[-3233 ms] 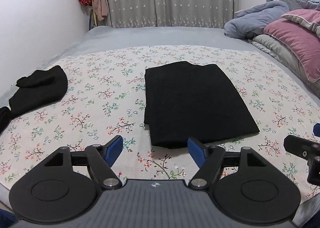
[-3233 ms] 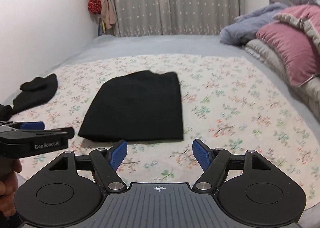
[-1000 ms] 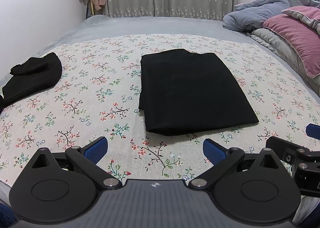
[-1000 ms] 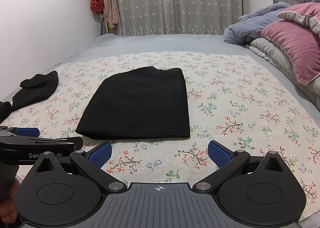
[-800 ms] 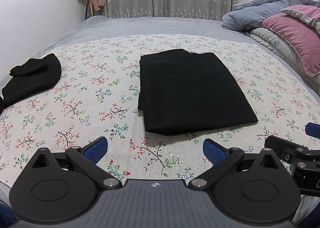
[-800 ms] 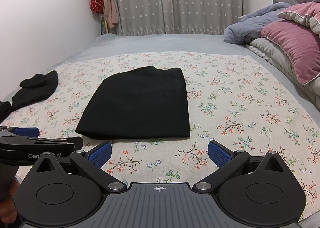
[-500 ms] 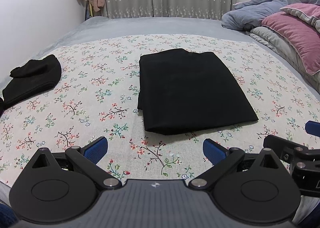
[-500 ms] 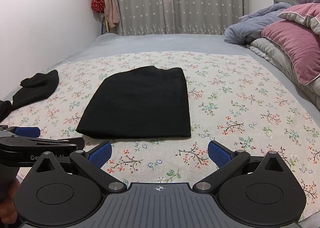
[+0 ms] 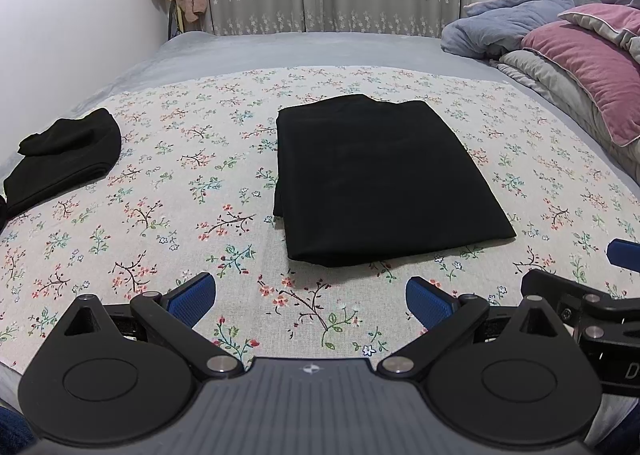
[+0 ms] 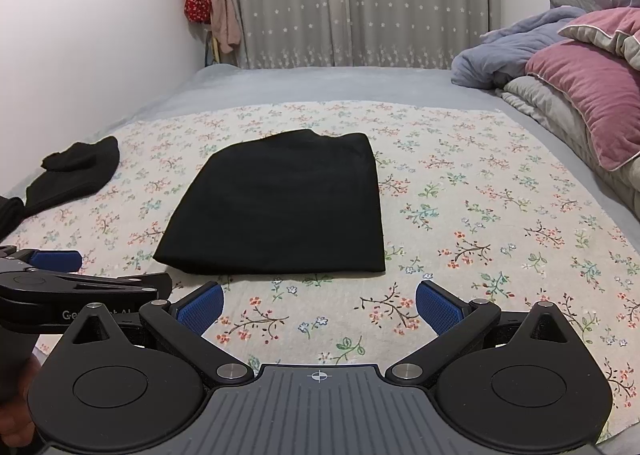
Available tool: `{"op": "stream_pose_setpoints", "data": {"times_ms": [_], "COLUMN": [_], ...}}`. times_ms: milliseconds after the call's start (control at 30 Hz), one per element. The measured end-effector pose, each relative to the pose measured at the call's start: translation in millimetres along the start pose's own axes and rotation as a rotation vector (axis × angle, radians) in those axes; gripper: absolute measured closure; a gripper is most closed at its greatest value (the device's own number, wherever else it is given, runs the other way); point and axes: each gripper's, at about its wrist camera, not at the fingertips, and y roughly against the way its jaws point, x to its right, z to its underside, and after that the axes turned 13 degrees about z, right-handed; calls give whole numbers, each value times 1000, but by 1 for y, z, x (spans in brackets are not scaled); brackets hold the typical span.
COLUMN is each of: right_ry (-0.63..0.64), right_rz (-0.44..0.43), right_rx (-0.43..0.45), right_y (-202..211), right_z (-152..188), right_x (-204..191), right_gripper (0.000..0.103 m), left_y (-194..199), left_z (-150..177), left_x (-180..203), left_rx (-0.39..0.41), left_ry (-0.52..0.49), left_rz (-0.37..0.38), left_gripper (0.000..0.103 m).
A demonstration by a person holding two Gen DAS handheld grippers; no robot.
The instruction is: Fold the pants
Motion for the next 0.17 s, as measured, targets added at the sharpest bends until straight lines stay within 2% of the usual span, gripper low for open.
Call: {"op": "stream_pose_setpoints", "data": {"times_ms": [167], "right_ry": [-1], "right_rz": [1], "right_rx": [0], "right_y": [0], "right_z": [0], "right_x": [0], "right_gripper": [0], "left_y": [0], "left_z": [1], "left_x": [0], "left_rx": [-3], "left_ry": [-3], "left_rz": [3], "left_gripper": [0]}}
